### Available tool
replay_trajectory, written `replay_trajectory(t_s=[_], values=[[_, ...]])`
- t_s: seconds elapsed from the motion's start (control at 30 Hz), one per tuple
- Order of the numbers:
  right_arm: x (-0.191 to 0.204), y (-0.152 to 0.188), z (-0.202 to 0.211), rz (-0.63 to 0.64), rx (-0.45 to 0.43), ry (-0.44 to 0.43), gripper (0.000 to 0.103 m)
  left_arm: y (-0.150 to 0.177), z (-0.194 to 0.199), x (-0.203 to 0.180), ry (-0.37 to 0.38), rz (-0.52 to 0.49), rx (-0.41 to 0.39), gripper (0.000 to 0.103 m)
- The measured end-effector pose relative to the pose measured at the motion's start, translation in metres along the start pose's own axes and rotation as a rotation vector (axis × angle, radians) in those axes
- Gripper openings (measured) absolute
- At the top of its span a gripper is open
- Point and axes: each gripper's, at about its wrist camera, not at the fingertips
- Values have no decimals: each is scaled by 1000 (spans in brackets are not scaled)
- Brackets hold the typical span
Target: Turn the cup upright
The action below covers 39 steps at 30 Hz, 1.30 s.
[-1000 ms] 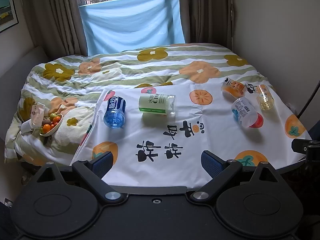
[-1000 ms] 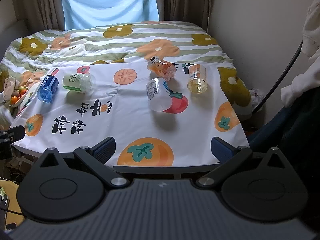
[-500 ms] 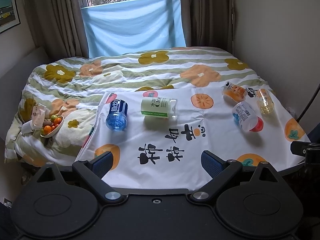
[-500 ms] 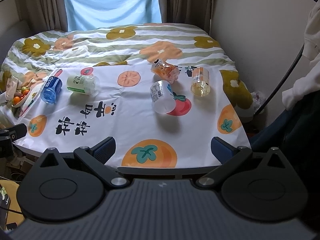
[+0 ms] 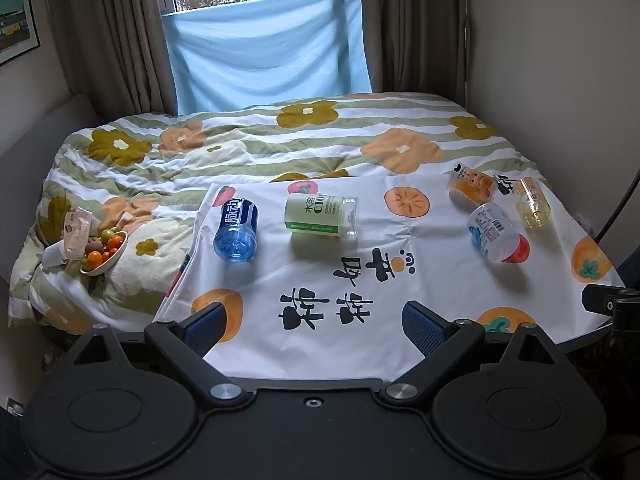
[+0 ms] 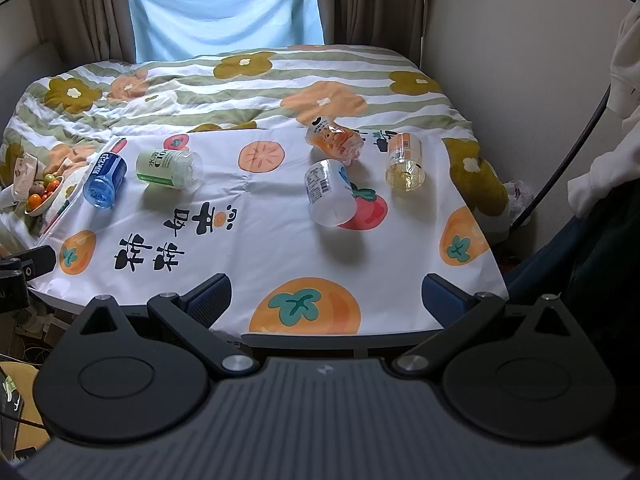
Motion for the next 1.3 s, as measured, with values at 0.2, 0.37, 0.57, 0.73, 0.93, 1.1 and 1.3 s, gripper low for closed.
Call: replay_trajectory(t_s=[0.2,0.37,0.57,0.73,0.93,1.1,1.3], values=[[0,1,0,-2,-1,0,103,-1,-2,3,2,1,3,97],[0,1,0,-1,-1,0,103,-1,-2,3,1,1,2,97],[1,0,-1,0,-1,0,103,-1,-7,2,9,0,11,97],[1,0,-1,0,1,-2,103,0,-9,0,11,-5,11,97],[2,2,-1,1,2,2,103,1,-9,0,11,-6,11,97],[0,2,-3,-1,2,0,103,1,-9,-3,12,-6,13,97],[-2,2,-5,-5,4,-1,103,1,-11,-6,11,-5,13,97]])
Point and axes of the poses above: each gripper's, at about its wrist camera, not at the fingertips, and z roughly against the way its jaws point, x to its left, y to its underside, and after that the axes turned 15 degrees about z, right-handed
